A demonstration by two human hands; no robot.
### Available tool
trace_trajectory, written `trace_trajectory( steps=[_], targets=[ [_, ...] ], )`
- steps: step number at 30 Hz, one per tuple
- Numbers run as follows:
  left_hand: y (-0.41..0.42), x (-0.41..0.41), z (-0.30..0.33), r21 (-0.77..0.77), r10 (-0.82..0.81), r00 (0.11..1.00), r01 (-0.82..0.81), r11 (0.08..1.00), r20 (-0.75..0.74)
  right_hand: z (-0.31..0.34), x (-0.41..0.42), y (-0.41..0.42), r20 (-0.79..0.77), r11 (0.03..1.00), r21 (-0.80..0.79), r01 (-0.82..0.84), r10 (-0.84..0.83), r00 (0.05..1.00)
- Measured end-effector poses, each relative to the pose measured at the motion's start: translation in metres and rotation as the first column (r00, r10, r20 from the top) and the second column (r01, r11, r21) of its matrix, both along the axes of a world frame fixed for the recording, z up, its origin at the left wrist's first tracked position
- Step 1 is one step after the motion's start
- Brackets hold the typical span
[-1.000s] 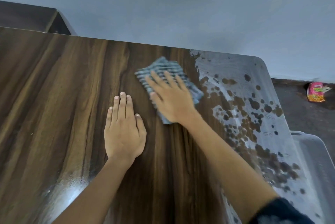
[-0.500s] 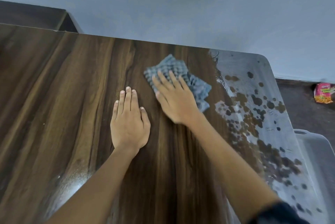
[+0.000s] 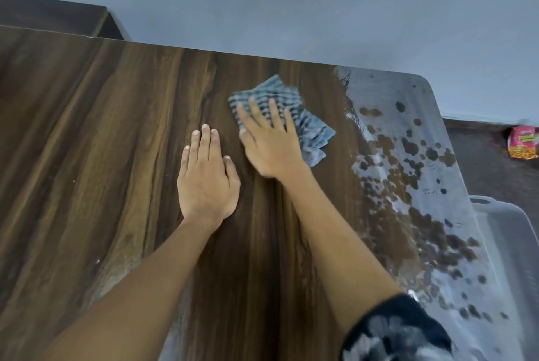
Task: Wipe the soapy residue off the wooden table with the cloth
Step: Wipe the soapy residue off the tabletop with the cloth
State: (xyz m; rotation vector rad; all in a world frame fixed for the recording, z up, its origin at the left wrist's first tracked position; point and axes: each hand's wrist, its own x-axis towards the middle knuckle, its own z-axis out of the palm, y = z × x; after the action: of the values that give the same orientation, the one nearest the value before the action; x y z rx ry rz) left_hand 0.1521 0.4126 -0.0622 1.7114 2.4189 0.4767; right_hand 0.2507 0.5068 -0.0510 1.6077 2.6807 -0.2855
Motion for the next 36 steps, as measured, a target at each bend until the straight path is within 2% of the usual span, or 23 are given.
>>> trace_trajectory(
  steps=[5,7,10,14,17,21,24,26,29,32,34,36],
  targets=[
    [-0.001,0.001,0.003,-0.002,0.005,1.0,-0.005,1.0,0.01,0.012,0.045,-0.076,-0.018,0.981,-0.025,-0.19,0.19,0.982],
    [0.0,0.001,0.004,0.002,0.002,1.0,-0.002,1.0,0.014,0.016,0.072,-0.072,0.021,0.964,-0.033,-0.266,0.266,0.964],
    [0.0,0.001,0.004,0.004,0.005,1.0,-0.006,1.0,0.014,0.018,0.094,-0.025,0.087,0.943,0.019,-0.332,0.329,0.94],
    [0.001,0.0,0.003,0.009,0.012,1.0,-0.012,1.0,0.009,0.008,0.067,0.035,0.1,0.985,0.102,-0.141,0.131,0.986],
    [0.0,0.0,0.002,0.011,0.015,1.0,-0.015,1.0,0.001,0.001,0.027,0.04,0.086,0.999,0.045,-0.005,0.001,0.996],
    [-0.001,0.0,0.001,0.015,0.004,1.0,-0.004,1.0,0.013,0.001,0.02,-0.015,0.051,0.996,0.07,-0.05,0.046,0.998],
    [-0.001,-0.001,0.0,0.022,-0.002,1.0,0.001,1.0,0.02,0.006,0.049,-0.09,0.016,0.99,0.05,-0.131,0.131,0.991],
    [0.0,-0.002,-0.001,0.027,0.002,1.0,-0.002,1.0,0.019,0.006,0.079,-0.125,0.024,0.992,0.018,-0.122,0.121,0.992],
    [0.0,-0.001,-0.002,0.04,0.006,1.0,-0.007,0.999,0.026,0.006,0.113,-0.103,0.069,0.998,0.032,0.053,-0.056,0.996],
    [0.0,-0.002,-0.002,0.057,-0.004,1.0,0.003,0.998,0.018,0.006,0.097,-0.043,0.1,0.961,-0.009,0.275,-0.272,0.957],
    [-0.002,-0.002,-0.002,0.067,-0.011,1.0,0.009,0.998,0.024,0.006,0.071,-0.03,0.116,0.954,-0.034,0.298,-0.292,0.949],
    [-0.005,-0.002,-0.002,0.077,-0.024,0.999,0.021,0.997,0.043,0.006,0.052,-0.05,0.101,0.977,-0.013,0.214,-0.211,0.972]
  ],
)
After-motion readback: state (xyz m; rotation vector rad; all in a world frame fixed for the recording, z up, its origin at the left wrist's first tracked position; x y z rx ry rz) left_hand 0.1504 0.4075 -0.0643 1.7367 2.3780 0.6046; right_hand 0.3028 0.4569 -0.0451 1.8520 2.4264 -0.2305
